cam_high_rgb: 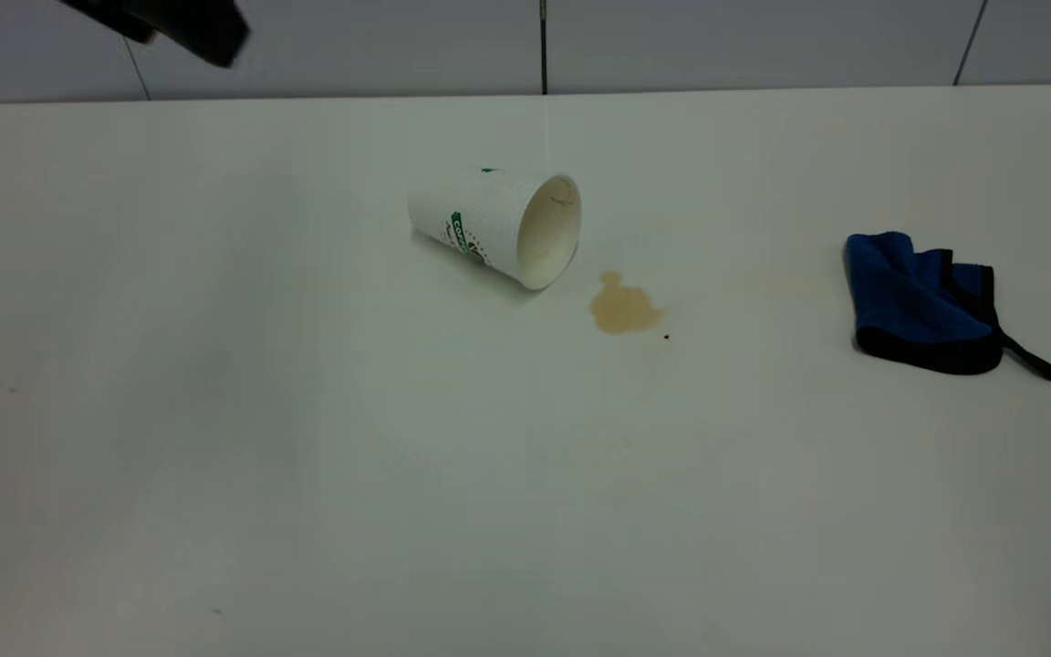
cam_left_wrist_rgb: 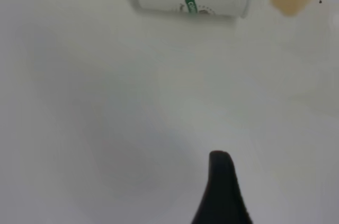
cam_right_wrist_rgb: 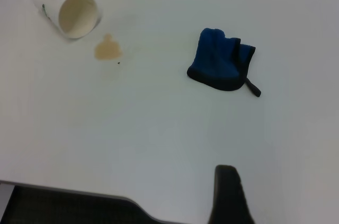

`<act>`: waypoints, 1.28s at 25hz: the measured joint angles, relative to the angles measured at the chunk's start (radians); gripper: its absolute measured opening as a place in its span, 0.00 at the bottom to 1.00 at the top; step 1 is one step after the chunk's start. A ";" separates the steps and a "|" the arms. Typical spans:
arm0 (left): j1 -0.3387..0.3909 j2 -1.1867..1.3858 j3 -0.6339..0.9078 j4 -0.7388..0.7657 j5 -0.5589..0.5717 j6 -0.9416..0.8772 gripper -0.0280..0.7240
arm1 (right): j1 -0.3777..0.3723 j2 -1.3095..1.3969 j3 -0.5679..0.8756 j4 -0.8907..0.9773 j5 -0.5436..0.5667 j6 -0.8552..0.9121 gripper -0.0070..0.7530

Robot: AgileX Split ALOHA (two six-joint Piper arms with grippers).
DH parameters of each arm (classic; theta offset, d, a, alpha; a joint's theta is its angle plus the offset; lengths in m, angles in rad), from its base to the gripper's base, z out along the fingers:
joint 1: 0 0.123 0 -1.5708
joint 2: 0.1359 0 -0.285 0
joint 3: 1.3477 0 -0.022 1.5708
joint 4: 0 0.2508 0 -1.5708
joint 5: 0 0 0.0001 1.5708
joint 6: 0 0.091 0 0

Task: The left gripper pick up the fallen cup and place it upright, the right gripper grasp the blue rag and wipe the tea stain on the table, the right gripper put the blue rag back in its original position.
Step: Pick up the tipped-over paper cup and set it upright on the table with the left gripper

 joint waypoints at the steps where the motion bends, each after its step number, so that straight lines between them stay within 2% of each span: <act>1: -0.035 0.046 -0.024 0.019 0.000 -0.018 0.82 | 0.000 0.000 0.000 0.000 0.000 0.000 0.74; 5: -0.161 0.202 -0.136 0.148 0.004 -0.112 0.82 | 0.000 0.000 0.000 0.000 0.000 0.000 0.74; 7: -0.208 0.272 -0.207 0.223 0.026 -0.225 0.82 | 0.000 0.000 0.000 0.000 0.000 0.000 0.74; 10: -0.270 0.380 -0.323 0.352 0.106 -0.395 0.82 | 0.000 0.000 0.000 0.000 0.000 0.000 0.74; 17: -0.398 0.610 -0.600 0.780 0.269 -0.743 0.82 | 0.000 0.000 0.000 0.000 0.000 0.000 0.74; 23: -0.470 0.794 -0.808 0.943 0.310 -0.830 0.82 | 0.000 0.000 0.000 0.000 0.000 0.000 0.74; 28: -0.478 0.911 -0.959 1.004 0.362 -0.838 0.78 | 0.000 0.000 0.000 0.000 0.000 0.000 0.74; 32: -0.478 0.968 -1.016 1.077 0.360 -0.867 0.77 | 0.000 0.000 0.000 0.000 0.000 0.000 0.74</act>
